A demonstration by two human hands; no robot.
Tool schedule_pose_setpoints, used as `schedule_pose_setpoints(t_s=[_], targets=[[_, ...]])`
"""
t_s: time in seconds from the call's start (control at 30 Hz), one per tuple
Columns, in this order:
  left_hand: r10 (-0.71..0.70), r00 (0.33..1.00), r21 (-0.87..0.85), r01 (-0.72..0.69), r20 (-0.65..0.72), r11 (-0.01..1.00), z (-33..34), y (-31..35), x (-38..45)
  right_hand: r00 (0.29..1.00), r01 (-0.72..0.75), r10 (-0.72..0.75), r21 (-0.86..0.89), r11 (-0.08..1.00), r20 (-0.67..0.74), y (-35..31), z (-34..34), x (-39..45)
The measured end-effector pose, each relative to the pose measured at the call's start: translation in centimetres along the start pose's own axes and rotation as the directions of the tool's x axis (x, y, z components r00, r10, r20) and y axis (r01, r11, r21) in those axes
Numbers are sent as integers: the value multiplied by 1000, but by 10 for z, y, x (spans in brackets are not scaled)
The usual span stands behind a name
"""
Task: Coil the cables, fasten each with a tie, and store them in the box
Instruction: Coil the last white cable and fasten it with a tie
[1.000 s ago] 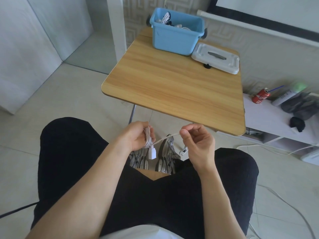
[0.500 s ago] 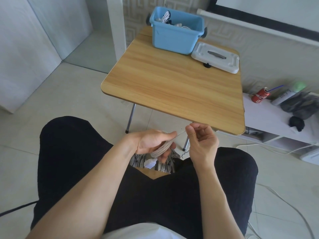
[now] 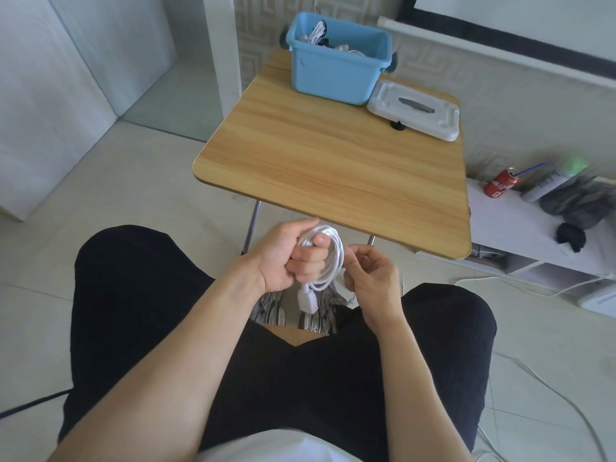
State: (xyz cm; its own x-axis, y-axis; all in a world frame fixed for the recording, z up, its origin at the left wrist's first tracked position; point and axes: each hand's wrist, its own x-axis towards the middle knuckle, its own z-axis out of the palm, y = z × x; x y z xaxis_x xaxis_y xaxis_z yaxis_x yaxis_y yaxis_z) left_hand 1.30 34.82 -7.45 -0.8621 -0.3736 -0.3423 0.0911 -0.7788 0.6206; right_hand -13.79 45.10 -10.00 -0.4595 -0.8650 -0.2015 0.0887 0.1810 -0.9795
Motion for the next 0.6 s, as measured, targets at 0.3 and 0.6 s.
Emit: schedule_pose_setpoints(t_s=[0.3, 0.6], targets=[[319, 779, -324, -542, -539, 776, -16, 9, 4, 956, -111, 182, -292, 950, 228, 0, -1, -6], [319, 620, 109, -352, -716, 930, -23, 0, 9, 898, 74, 214, -610, 789, 385, -15, 9, -17]])
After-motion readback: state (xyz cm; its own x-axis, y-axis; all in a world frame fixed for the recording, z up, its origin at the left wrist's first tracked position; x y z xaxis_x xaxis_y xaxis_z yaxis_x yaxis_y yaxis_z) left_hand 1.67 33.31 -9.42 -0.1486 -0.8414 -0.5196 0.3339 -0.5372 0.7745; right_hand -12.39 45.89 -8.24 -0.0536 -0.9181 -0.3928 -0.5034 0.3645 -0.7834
